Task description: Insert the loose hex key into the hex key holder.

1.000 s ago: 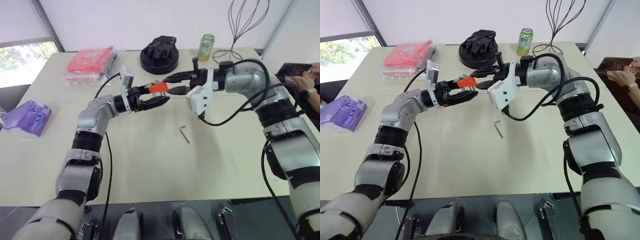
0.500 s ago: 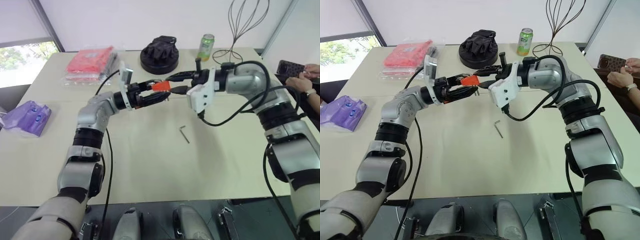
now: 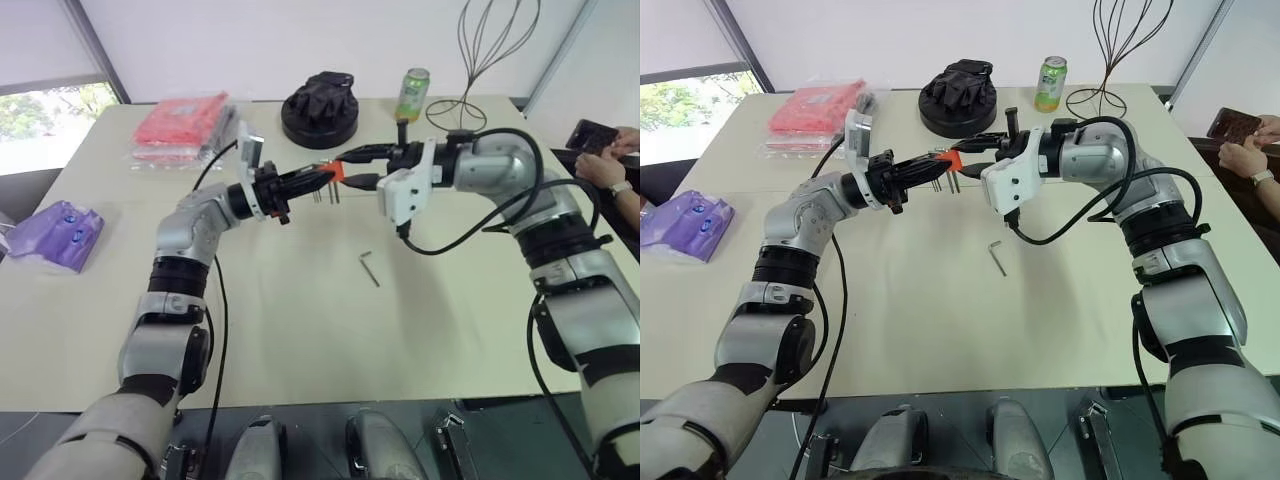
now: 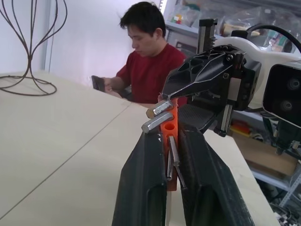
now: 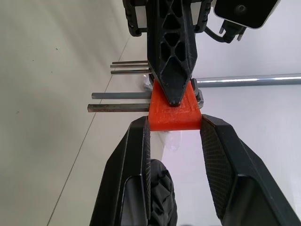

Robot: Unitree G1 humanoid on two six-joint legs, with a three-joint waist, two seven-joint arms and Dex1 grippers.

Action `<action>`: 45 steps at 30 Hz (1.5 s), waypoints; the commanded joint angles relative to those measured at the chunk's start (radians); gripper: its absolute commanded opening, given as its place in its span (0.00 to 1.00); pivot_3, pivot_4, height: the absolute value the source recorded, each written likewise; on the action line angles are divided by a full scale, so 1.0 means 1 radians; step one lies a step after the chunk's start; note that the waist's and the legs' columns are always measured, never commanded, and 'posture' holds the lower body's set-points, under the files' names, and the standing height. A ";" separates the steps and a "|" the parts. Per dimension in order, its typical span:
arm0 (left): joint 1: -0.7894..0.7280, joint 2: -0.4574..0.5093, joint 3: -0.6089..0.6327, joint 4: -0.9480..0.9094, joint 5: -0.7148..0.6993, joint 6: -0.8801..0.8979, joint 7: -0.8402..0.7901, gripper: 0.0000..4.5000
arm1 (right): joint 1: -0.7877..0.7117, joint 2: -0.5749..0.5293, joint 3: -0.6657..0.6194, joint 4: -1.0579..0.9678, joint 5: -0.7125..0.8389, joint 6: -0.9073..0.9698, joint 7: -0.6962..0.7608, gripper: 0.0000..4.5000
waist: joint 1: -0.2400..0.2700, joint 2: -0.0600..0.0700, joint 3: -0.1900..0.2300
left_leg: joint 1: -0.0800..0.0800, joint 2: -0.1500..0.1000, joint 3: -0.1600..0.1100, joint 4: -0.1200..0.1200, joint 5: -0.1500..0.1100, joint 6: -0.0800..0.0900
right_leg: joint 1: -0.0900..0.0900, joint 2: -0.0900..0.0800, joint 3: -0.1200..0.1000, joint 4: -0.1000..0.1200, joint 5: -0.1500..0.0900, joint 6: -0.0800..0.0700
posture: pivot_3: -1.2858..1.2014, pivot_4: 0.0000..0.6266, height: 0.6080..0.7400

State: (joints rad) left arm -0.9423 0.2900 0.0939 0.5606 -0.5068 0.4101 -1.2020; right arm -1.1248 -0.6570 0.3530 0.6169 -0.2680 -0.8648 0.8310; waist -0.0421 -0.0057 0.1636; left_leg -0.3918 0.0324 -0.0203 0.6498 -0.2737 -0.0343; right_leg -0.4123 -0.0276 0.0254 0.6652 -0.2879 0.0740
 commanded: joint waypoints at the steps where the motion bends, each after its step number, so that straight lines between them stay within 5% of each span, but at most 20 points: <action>1: -0.010 -0.002 0.014 -0.011 -0.004 -0.011 0.017 0.02 | -0.002 0.001 -0.030 -0.068 0.036 0.005 0.002 0.21 | -0.001 0.000 0.000 | 0.000 0.000 0.000 0.000 0.000 0.000 | 0.000 0.000 0.000 0.000 0.000 0.000 | 0.52 0.24 1.00; 12: -0.030 0.003 0.011 0.013 0.016 -0.029 0.022 0.02 | 0.048 -0.007 -0.043 -0.111 0.022 0.044 0.002 0.21 | 0.000 0.000 0.000 | 0.000 0.000 0.000 0.000 0.000 0.000 | 0.000 0.000 0.000 0.000 0.000 0.000 | 0.52 0.24 1.00; 18: -0.029 0.041 -0.025 -0.001 0.044 -0.016 -0.027 0.00 | 0.083 -0.044 -0.036 -0.118 -0.050 0.057 -0.011 0.93 | -0.001 0.000 0.000 | 0.000 0.000 0.000 0.000 0.000 0.000 | 0.000 0.000 0.000 0.000 0.000 0.000 | 0.52 0.24 1.00; 19: -0.023 0.053 -0.040 -0.006 0.060 -0.023 -0.041 0.00 | 0.096 -0.058 -0.035 -0.120 -0.063 0.072 -0.004 0.99 | 0.000 0.000 0.000 | 0.000 0.000 0.000 0.000 0.000 0.000 | 0.000 0.000 0.000 0.000 0.000 0.000 | 0.52 0.24 1.00; 22: 0.003 0.099 -0.094 -0.005 0.126 -0.090 -0.082 0.00 | 0.175 -0.105 -0.060 -0.137 -0.046 0.168 0.017 0.99 | 0.007 0.000 0.000 | 0.000 0.000 0.000 0.000 0.000 0.000 | 0.001 0.000 0.000 0.000 0.000 0.000 | 0.52 0.24 1.00; 29: 0.044 0.202 -0.179 -0.061 0.246 -0.267 -0.155 0.00 | 0.397 -0.044 -0.266 -0.582 0.393 1.504 0.156 0.99 | 0.011 0.001 0.001 | 0.000 0.001 0.000 0.000 0.000 0.000 | 0.000 0.000 0.001 0.000 0.000 0.000 | 0.52 0.24 1.00; 33: 0.074 0.221 -0.177 -0.148 0.225 -0.227 -0.165 0.00 | 0.445 -0.017 -0.275 -0.773 0.512 1.920 0.119 0.99 | 0.015 0.001 0.001 | 0.000 0.001 -0.004 0.000 -0.002 0.004 | -0.001 0.001 0.001 0.001 0.000 0.000 | 0.52 0.24 1.00; 45: 0.194 0.208 -0.138 -0.373 0.141 -0.076 -0.031 0.00 | 0.468 0.098 -0.152 -0.700 0.509 2.033 -0.072 0.99 | 0.027 0.001 0.001 | -0.002 -0.001 -0.003 0.001 -0.003 0.005 | 0.000 0.001 0.001 0.000 0.000 0.000 | 0.52 0.24 1.00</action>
State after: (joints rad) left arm -0.7526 0.4958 -0.0765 0.2308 -0.3403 0.3272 -1.2539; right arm -0.6477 -0.5658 0.1957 -0.0963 0.2520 1.1866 0.7821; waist -0.0148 -0.0043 0.1645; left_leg -0.3935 0.0317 -0.0230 0.6512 -0.2767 -0.0289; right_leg -0.4129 -0.0268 0.0260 0.6652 -0.2879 0.0740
